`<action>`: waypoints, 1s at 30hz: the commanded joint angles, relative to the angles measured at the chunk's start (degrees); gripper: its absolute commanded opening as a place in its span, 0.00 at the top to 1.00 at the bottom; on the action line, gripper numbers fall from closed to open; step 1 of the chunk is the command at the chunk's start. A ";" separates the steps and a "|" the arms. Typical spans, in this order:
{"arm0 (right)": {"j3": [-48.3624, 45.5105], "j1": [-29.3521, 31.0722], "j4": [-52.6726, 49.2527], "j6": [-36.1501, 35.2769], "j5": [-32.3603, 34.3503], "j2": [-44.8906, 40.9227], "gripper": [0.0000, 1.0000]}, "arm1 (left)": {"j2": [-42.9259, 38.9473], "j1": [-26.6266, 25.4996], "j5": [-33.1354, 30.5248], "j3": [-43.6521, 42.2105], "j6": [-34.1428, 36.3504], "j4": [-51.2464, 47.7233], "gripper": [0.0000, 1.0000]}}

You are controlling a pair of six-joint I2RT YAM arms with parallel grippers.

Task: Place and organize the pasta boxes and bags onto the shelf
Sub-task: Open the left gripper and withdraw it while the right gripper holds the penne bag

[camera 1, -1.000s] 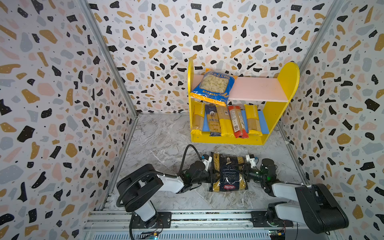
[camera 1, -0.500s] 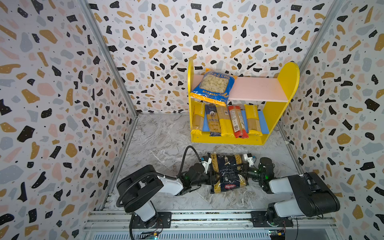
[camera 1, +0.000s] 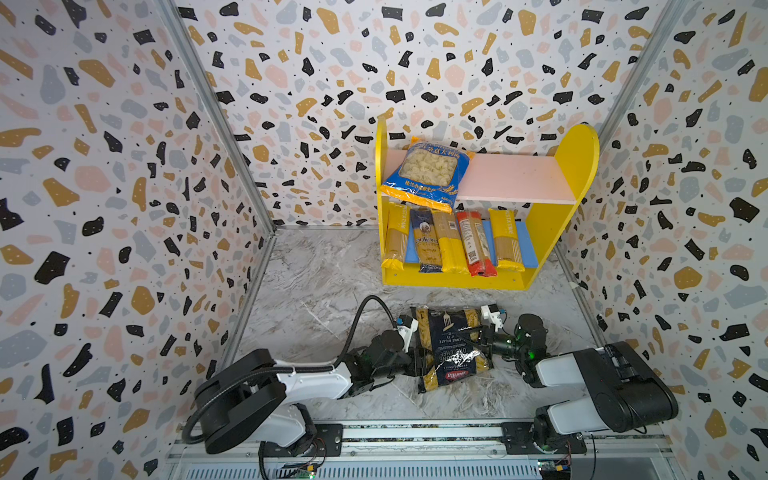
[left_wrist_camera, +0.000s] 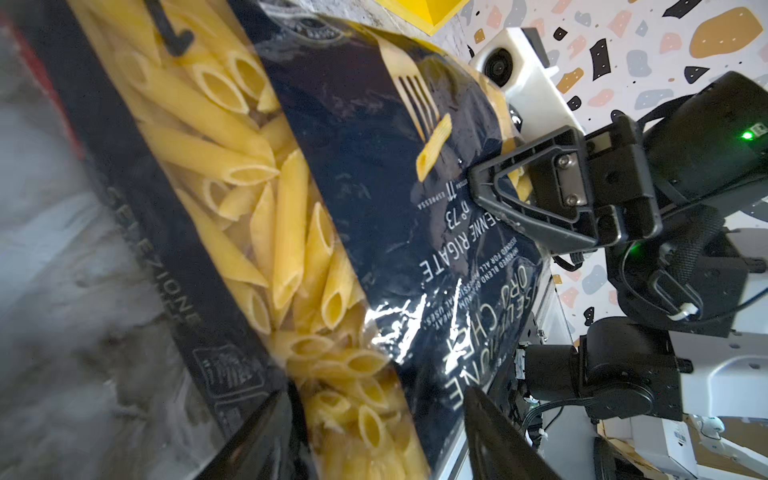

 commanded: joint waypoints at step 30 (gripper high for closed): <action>15.47 0.17 -35.48 -4.55 -4.64 -42.19 1.00 | -39.58 7.87 -14.43 0.08 6.14 -39.00 0.01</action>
